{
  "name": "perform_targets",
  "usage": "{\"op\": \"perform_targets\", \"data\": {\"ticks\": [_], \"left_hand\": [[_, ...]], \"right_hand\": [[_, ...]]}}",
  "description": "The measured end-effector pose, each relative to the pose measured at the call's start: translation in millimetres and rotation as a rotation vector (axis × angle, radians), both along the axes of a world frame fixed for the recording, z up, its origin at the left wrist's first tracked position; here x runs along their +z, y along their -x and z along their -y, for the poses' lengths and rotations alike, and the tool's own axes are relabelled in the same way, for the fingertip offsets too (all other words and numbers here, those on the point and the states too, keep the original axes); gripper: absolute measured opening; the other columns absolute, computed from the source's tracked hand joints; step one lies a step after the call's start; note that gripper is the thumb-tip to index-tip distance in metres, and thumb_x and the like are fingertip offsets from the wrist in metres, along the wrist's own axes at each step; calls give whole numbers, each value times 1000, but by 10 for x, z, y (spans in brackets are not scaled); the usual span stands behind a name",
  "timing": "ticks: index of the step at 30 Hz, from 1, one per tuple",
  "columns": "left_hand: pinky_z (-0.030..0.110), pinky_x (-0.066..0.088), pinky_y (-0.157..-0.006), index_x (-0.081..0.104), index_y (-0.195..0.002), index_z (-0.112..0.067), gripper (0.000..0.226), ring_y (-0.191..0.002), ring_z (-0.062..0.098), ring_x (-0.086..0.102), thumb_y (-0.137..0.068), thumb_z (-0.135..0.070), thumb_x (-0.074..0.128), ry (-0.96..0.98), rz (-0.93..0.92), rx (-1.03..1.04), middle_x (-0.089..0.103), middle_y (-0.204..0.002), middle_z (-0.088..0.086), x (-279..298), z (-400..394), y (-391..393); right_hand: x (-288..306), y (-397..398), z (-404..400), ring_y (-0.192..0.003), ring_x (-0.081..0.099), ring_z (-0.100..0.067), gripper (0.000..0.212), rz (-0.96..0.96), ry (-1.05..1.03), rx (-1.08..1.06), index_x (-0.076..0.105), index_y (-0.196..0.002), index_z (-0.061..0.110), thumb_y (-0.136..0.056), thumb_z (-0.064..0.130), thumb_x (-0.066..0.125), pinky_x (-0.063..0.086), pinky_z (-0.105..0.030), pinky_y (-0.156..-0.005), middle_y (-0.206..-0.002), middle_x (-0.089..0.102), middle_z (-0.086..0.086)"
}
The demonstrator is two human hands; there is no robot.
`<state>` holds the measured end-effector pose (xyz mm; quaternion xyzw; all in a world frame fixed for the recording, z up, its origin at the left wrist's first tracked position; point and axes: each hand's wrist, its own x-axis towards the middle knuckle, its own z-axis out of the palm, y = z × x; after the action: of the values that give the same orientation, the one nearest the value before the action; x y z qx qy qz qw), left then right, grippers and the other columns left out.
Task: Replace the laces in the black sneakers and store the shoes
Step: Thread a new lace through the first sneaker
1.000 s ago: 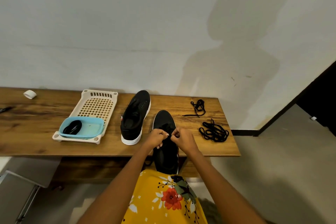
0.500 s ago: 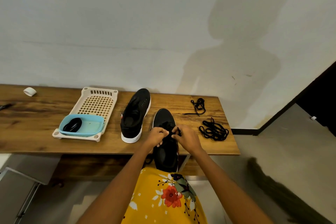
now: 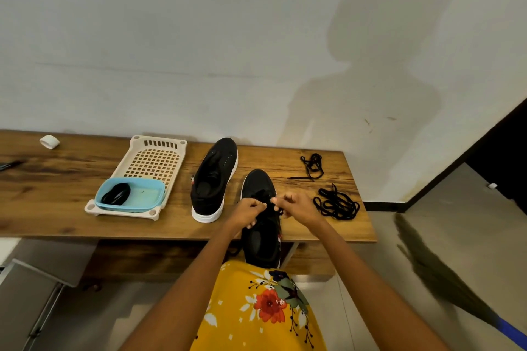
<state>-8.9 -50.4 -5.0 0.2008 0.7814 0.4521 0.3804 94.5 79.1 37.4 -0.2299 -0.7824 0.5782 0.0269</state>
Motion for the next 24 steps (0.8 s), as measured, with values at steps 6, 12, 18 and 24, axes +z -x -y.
{"op": "perform_targets", "data": {"ticks": [6,12,18,24], "left_hand": [[22,30,-43,60,-92,-7,21,-41,12,38,-98,-22,47,-41,157,18,45,-56,6,30,53,36],[20,30,-43,59,-97,-3,20,-45,12,39,-96,-21,51,-66,165,20,46,-58,6,29,76,29],[15,34,-38,60,-108,-2,18,-36,3,43,-93,-11,56,-90,66,-40,52,-62,5,14,121,28],[19,32,-37,50,-94,-10,6,-32,3,39,-94,-4,50,-101,-127,-84,52,-71,12,9,89,-2]], "right_hand": [[-153,39,61,-62,57,3,11,87,-364,80,73,-79,21,-86,23,65,40,-16,-57,-69,63,14],[-214,34,139,-69,61,-12,9,127,-444,2,67,-74,20,-81,23,62,45,-30,-60,-71,66,4],[-325,54,169,-62,59,-7,12,83,-401,-46,68,-75,19,-84,28,66,41,-25,-54,-65,63,8],[-171,71,88,-70,55,-5,17,-83,-277,-129,64,-80,17,-93,23,56,40,-15,-62,-76,60,7]]}}
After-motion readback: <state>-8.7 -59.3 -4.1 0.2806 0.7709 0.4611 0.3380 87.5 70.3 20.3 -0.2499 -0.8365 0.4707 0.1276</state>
